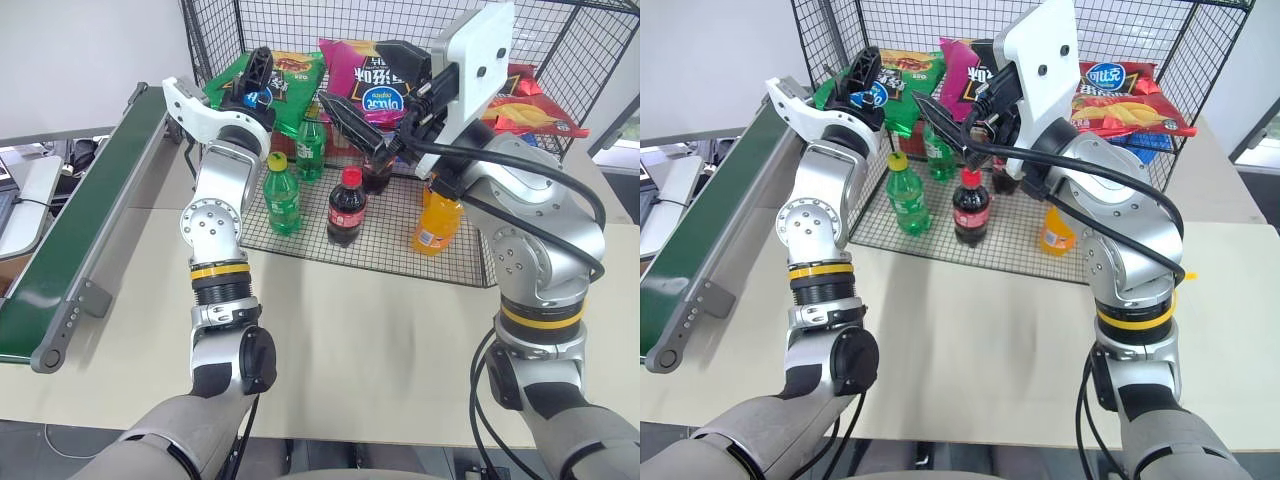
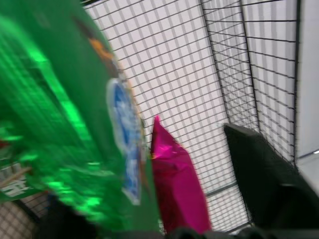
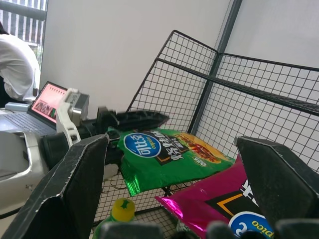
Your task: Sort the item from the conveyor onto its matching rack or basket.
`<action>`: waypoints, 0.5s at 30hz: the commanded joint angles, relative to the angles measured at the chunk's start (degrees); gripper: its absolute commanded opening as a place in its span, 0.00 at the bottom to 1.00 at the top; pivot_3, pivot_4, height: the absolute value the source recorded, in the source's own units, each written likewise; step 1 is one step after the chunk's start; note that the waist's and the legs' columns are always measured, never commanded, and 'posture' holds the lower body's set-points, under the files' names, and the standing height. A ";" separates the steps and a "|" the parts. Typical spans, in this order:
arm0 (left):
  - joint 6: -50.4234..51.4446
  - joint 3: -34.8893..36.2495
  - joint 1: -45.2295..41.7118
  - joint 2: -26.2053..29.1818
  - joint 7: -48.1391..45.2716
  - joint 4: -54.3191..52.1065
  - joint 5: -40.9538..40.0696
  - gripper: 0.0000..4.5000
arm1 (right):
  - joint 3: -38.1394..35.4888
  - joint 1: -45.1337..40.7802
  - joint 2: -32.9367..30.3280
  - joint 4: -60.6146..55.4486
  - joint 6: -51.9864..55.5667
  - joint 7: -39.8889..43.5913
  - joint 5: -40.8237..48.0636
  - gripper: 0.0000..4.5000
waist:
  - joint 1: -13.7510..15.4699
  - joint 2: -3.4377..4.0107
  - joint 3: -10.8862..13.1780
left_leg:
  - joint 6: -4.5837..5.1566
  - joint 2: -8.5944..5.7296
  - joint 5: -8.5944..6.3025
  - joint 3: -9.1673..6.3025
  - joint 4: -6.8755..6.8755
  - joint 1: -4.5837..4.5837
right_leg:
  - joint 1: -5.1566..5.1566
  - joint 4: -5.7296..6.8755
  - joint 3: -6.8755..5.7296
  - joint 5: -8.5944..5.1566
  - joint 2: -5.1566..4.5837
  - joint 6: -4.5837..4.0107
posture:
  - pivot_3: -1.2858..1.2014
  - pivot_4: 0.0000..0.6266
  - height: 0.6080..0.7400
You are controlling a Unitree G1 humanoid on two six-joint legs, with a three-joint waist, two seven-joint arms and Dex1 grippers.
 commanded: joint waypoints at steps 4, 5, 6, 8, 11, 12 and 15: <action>2.05 -0.06 3.81 0.00 3.90 -5.99 -1.78 0.99 | -0.66 -1.56 0.57 0.00 -1.49 0.47 -0.06 1.00 | -0.02 0.01 -0.01 | 0.00 0.03 0.00 0.02 0.00 0.02 | 0.01 0.01 0.02 0.00 0.01 0.00 | 0.52 0.24 1.00; 2.23 -0.19 4.10 -0.05 4.27 -6.62 -1.98 0.99 | -0.64 -1.65 0.63 0.21 -1.62 0.58 -0.08 1.00 | -0.04 0.01 -0.01 | -0.01 0.03 0.01 0.02 0.00 0.02 | 0.01 0.02 0.02 0.00 0.01 0.00 | 0.52 0.24 1.00; 2.52 -0.35 4.46 -0.10 4.65 -7.36 -2.26 0.99 | -0.61 -1.73 0.74 0.39 -1.74 0.69 -0.09 1.00 | -0.08 0.02 -0.01 | -0.01 0.03 0.01 0.03 0.00 0.03 | 0.01 0.01 0.03 0.00 0.02 0.00 | 0.52 0.24 1.00; 3.09 -0.61 5.38 -0.23 5.79 -9.24 -3.10 0.99 | -0.49 -1.92 1.07 0.91 -2.09 1.02 -0.15 1.00 | -0.07 0.01 -0.01 | -0.01 0.03 0.00 0.04 0.00 0.04 | 0.01 0.01 0.06 0.00 0.02 0.00 | 0.52 0.24 1.00; 3.75 -0.95 6.84 -0.25 7.70 -11.88 -4.36 0.99 | -0.40 -2.16 1.40 1.61 -2.55 1.52 -0.24 1.00 | -0.05 0.02 -0.01 | -0.01 0.04 0.00 0.04 0.00 0.03 | 0.01 0.01 0.08 0.00 0.03 0.00 | 0.52 0.24 1.00; 3.89 -0.99 7.15 -0.26 8.18 -12.43 -4.61 0.99 | -0.41 -2.23 1.48 1.83 -2.69 1.64 -0.29 1.00 | -0.03 0.02 -0.01 | -0.01 0.04 0.00 0.04 0.00 0.04 | 0.01 0.00 0.08 0.00 0.04 0.00 | 0.52 0.24 1.00; 4.74 -1.06 8.63 0.10 9.87 -14.77 -5.93 0.99 | -0.30 -2.41 1.73 2.38 -3.06 1.88 -0.35 1.00 | 0.12 0.01 -0.01 | -0.01 0.04 0.00 0.00 0.02 -0.01 | 0.01 0.00 0.09 0.00 0.02 0.00 | 0.52 0.24 1.00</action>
